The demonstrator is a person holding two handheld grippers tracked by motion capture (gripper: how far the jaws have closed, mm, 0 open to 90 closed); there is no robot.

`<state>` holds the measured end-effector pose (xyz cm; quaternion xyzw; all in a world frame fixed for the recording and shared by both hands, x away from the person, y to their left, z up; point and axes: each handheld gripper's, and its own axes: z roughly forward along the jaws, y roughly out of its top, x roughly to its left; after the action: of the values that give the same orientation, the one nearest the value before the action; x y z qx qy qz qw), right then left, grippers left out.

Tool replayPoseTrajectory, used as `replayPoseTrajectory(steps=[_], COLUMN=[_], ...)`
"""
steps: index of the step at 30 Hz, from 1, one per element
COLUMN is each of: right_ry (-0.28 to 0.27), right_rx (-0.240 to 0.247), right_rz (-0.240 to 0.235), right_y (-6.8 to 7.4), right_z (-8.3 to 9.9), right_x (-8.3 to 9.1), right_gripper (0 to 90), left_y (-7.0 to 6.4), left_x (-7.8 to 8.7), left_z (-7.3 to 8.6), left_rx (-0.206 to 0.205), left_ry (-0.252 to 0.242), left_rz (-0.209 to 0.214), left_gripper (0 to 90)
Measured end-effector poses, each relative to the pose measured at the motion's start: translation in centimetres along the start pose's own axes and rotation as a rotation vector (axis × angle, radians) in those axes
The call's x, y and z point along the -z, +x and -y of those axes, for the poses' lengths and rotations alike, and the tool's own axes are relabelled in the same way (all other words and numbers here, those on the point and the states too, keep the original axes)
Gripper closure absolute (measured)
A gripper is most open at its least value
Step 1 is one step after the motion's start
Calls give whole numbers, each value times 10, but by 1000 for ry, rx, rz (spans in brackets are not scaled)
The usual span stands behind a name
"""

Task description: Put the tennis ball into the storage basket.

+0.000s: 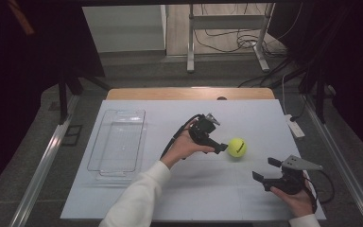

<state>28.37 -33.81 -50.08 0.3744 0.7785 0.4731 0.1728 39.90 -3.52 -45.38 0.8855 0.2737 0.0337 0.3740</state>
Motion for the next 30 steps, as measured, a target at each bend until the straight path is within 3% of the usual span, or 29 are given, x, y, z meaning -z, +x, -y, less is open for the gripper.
replayPoseTrajectory(steps=[12, 30], right_ry=[0, 4], right_rx=[-2, 2], right_rz=[-1, -1], right_y=[0, 0], right_z=[0, 0], right_x=[0, -1], right_gripper=[108, 108], left_y=[-1, -2], left_x=[-6, -22], left_z=[-10, -19], left_rx=[-21, -19], left_ry=[12, 33], left_rz=[4, 21], left_gripper=[88, 84])
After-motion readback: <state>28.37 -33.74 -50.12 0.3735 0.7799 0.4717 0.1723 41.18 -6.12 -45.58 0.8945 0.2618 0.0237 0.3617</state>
